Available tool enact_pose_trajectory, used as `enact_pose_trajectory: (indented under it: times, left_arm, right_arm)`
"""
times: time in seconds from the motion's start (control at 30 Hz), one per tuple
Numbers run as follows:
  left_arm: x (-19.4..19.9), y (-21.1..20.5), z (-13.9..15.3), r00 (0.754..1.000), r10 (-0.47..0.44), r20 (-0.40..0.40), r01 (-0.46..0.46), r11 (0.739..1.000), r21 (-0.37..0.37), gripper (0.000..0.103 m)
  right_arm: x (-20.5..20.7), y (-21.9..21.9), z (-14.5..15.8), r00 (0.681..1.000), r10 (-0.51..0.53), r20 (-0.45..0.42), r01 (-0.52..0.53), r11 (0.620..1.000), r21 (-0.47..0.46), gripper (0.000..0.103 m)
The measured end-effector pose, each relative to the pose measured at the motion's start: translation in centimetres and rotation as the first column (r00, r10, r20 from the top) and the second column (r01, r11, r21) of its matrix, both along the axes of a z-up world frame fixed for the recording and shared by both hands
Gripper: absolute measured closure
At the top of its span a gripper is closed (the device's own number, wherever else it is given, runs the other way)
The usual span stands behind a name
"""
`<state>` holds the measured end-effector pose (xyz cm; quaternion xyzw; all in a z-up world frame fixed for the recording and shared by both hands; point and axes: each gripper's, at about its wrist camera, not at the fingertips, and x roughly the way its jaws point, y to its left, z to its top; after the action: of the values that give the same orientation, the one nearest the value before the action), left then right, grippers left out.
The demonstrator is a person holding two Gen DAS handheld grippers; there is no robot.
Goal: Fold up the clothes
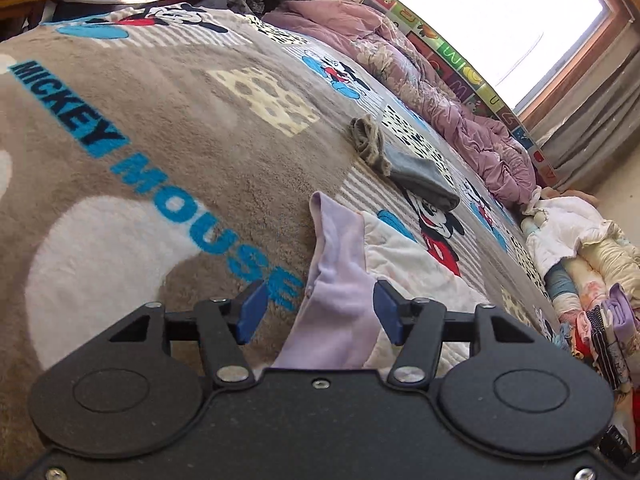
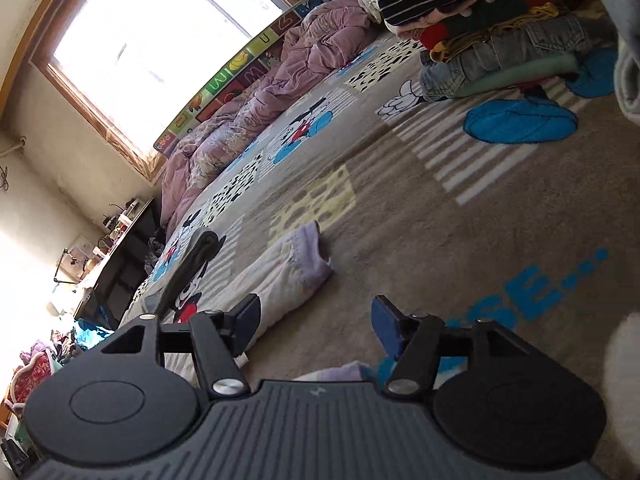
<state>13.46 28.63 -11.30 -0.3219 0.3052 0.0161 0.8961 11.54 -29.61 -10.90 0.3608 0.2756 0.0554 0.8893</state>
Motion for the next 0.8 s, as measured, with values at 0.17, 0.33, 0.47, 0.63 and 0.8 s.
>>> enact_pose_trajectory:
  times: [0.17, 0.33, 0.47, 0.63, 0.8]
  left_arm:
    - [-4.2, 0.0, 0.4, 0.994, 0.104, 0.016, -0.102, 0.992, -0.079, 0.043]
    - [-8.0, -0.1, -0.7, 0.989, 0.148, 0.002, -0.144, 0.965, -0.219, 0.041]
    - [-8.2, -1.2, -2.1, 0.99, 0.139, -0.03, -0.142, 0.947, -0.288, 0.041]
    - [-6.2, -3.4, -3.1, 0.991, 0.132, -0.01, -0.13, 0.958, -0.257, 0.063]
    - [-7.4, -5.1, 0.2, 0.986, 0.146, 0.077, -0.132, 0.978, -0.159, 0.089]
  right_arm:
    - [-3.4, -1.0, -2.6, 0.999, -0.035, -0.034, 0.038, 0.995, 0.094, 0.036]
    - [-5.1, -1.3, -3.7, 1.0, 0.007, -0.03, -0.001, 0.984, 0.177, 0.036]
    - [-5.7, -0.4, -4.5, 0.999, 0.033, -0.03, -0.028, 0.984, 0.177, 0.043]
    - [-5.6, 0.7, -4.5, 0.999, 0.043, 0.005, -0.043, 0.981, 0.188, 0.07]
    - [-5.4, 0.9, -2.5, 0.998, 0.041, 0.047, -0.05, 0.975, 0.217, 0.09]
